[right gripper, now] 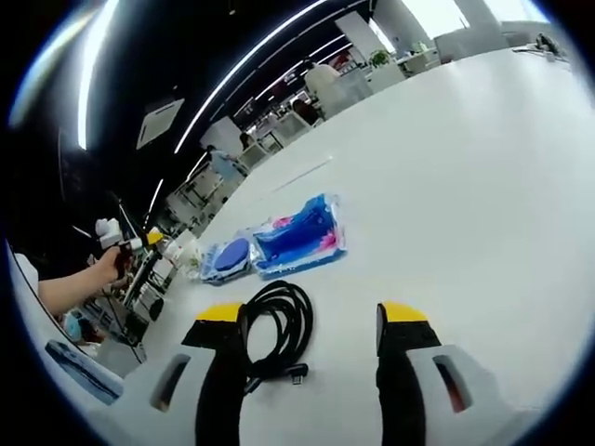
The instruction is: Arrange the tabletop items into an orderly group along one side of the table until the central work area is clear of visible clutter.
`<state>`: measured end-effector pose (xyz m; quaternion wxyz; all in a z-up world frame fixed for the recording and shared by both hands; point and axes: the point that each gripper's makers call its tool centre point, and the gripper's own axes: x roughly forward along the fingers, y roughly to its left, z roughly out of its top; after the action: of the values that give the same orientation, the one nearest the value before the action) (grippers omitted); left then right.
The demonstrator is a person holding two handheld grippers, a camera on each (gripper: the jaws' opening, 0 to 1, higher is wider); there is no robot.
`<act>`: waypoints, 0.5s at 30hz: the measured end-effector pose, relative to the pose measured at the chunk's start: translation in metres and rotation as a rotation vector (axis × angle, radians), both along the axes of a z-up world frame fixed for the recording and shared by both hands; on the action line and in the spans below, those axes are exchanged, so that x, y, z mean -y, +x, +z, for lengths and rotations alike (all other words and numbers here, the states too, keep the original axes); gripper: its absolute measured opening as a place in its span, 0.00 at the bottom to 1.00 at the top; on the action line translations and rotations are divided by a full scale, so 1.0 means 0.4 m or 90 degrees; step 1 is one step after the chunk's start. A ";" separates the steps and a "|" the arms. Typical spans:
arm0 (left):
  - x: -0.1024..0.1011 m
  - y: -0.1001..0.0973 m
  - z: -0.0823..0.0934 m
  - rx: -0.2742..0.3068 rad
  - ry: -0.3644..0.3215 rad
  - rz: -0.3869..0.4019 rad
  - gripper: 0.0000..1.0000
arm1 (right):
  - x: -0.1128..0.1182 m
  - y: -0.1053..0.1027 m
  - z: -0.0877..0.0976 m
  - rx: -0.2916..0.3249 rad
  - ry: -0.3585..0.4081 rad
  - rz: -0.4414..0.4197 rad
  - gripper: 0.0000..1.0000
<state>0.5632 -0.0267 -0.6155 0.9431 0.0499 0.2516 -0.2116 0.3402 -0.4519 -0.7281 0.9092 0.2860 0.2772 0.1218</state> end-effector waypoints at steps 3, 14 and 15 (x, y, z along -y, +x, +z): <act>0.004 -0.004 -0.002 0.002 -0.004 0.002 0.23 | 0.000 0.001 0.003 0.003 0.000 0.000 0.55; 0.006 -0.034 0.017 0.017 -0.054 0.028 0.54 | -0.017 -0.018 0.024 0.019 -0.015 0.017 0.58; 0.007 -0.041 0.020 0.019 -0.058 0.029 0.57 | -0.021 -0.022 0.027 0.021 -0.017 0.019 0.59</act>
<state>0.5468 -0.0293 -0.6076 0.9527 0.0046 0.2285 -0.2004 0.3314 -0.4437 -0.7171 0.9155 0.2673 0.2681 0.1365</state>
